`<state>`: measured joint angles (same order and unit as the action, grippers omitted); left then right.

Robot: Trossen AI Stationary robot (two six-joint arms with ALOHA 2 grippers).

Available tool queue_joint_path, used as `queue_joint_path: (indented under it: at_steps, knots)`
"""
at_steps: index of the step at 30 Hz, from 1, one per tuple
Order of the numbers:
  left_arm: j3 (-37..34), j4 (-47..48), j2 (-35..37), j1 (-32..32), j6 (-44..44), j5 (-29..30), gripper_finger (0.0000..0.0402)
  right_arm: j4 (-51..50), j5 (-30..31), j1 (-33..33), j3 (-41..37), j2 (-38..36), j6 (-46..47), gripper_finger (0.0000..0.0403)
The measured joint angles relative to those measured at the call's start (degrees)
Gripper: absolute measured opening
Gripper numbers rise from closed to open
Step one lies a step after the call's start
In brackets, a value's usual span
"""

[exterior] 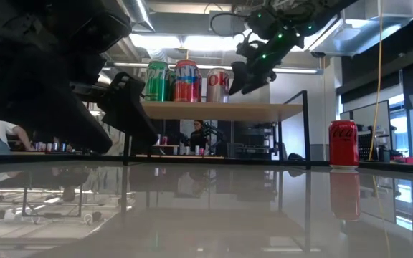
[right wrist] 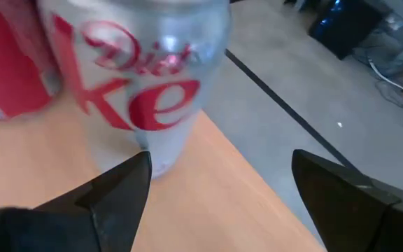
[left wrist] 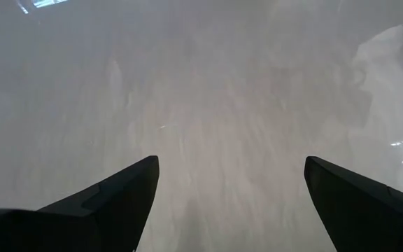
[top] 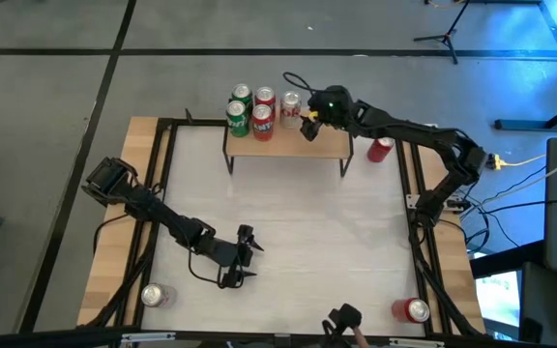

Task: Place canned beverage on shelf
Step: Put the white soda can on the shelf aligned with the other white soda can

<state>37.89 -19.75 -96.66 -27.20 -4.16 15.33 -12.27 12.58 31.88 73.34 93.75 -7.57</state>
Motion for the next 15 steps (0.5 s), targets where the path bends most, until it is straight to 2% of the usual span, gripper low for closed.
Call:
queue_joint_path:
  at_steps: [6, 15]
  knots:
    - [0.0, -0.41, 0.0, 0.0, 0.0, 0.02, 0.0348, 0.92, 2.95, 0.02, 0.0, 0.11, -1.36, 0.0342]
    - [0.0, -0.45, 0.0, 0.0, 0.02, 0.02, 0.0348, 3.66, 1.49, -0.02, 0.0, 0.11, -1.62, 0.0342]
